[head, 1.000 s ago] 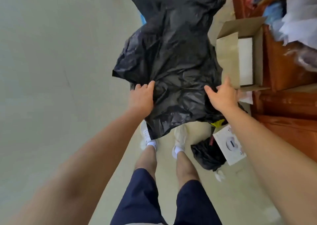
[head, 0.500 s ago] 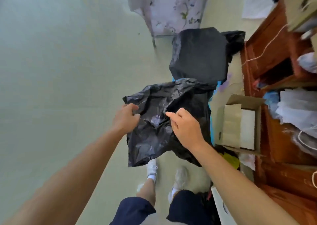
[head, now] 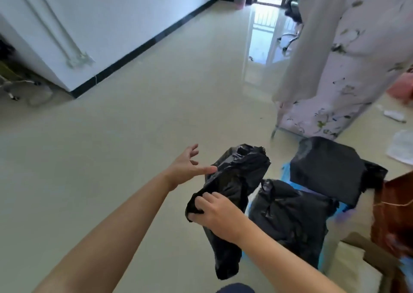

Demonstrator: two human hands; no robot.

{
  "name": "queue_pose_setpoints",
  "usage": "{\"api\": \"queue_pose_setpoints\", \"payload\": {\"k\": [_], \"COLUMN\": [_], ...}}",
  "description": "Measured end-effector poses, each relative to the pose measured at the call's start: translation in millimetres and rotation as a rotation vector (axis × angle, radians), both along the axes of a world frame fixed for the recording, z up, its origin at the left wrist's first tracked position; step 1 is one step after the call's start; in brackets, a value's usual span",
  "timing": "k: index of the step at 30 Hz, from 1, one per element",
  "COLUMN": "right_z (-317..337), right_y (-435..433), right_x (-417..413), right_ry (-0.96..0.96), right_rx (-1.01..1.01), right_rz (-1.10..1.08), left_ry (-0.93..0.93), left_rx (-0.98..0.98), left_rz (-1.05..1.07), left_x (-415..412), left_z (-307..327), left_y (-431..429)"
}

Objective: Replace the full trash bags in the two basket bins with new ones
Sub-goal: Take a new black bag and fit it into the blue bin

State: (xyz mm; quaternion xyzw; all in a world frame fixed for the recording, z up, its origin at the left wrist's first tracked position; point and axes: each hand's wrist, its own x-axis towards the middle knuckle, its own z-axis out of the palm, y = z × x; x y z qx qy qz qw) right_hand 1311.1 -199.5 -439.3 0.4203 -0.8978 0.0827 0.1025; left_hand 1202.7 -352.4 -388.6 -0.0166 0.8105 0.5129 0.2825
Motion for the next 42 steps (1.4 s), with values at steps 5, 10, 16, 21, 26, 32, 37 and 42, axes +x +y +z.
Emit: {"api": "queue_pose_setpoints", "payload": {"k": [5, 10, 16, 21, 26, 32, 37, 42], "right_z": [15, 17, 20, 3, -6, -1, 1, -1], "right_y": [-145, -318, -469, -535, -604, -735, -847, -944], "right_x": [-5, 1, 19, 4, -47, -94, -101, -51], "right_ry": [0.035, 0.066, 0.065, 0.012, -0.291, -0.627, -0.537, -0.456], "right_rx": [0.134, 0.289, 0.287, 0.251, 0.412, 0.149, 0.484, 0.643], "right_rz": [0.193, 0.454, 0.647, 0.776, 0.701, 0.403, 0.444, 0.662], "left_ry": [0.116, 0.290, 0.266, 0.409, 0.352, 0.385, 0.400, 0.395], "left_rx": [0.002, -0.247, -0.506, -0.343, -0.143, -0.137, -0.307, -0.337], "left_rz": [0.065, -0.006, -0.050, 0.628, 1.270, 1.778, 2.098, 2.343], "left_x": [12, 34, 60, 75, 103, 167, 230, 296], "left_z": [23, 45, 38, 19, 31, 55, 70, 62], "left_y": [-136, -299, -440, -539, -662, -769, -804, -846]}}
